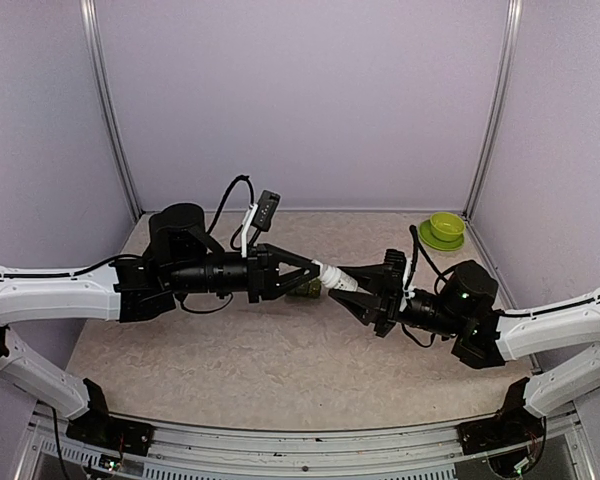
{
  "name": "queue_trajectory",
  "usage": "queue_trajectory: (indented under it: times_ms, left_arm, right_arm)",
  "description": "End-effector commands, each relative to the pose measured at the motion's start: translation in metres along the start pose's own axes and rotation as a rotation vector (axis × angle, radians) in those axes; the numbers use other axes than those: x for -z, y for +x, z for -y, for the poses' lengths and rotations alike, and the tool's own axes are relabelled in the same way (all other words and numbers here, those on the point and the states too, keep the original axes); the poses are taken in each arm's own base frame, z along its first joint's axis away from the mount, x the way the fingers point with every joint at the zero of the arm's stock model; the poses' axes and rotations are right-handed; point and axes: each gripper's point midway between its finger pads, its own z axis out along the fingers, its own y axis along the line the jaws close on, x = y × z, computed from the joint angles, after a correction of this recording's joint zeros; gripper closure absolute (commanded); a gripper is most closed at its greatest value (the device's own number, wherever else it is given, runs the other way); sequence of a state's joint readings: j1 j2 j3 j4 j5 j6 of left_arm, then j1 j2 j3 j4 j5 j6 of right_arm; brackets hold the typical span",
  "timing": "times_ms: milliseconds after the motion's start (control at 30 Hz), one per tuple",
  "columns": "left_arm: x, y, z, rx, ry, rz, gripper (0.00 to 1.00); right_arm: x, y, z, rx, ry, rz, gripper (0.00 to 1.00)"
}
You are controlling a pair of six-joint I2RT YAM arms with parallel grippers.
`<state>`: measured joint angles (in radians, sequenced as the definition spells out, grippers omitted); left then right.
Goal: Sort the pills into containers
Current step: Screw the lid of the pill bottle onto the pill bottle.
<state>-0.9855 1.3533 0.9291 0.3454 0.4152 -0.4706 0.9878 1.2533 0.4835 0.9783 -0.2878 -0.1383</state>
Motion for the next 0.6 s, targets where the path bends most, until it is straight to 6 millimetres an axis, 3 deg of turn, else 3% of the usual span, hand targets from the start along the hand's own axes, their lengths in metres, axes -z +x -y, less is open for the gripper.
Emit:
queue_trajectory:
  times_ms: [0,567]
  left_arm:
    - [-0.0028,0.0046,0.007,0.005,0.042,-0.001,0.75]
    - [-0.0071,0.0093,0.0037,0.032,0.047,-0.003,0.75]
  right_arm:
    - [-0.0062,-0.0179,0.0016,0.022,0.007,0.058,0.72]
    - [-0.0105,-0.0189,-0.0049,0.018,-0.016,0.072,0.72]
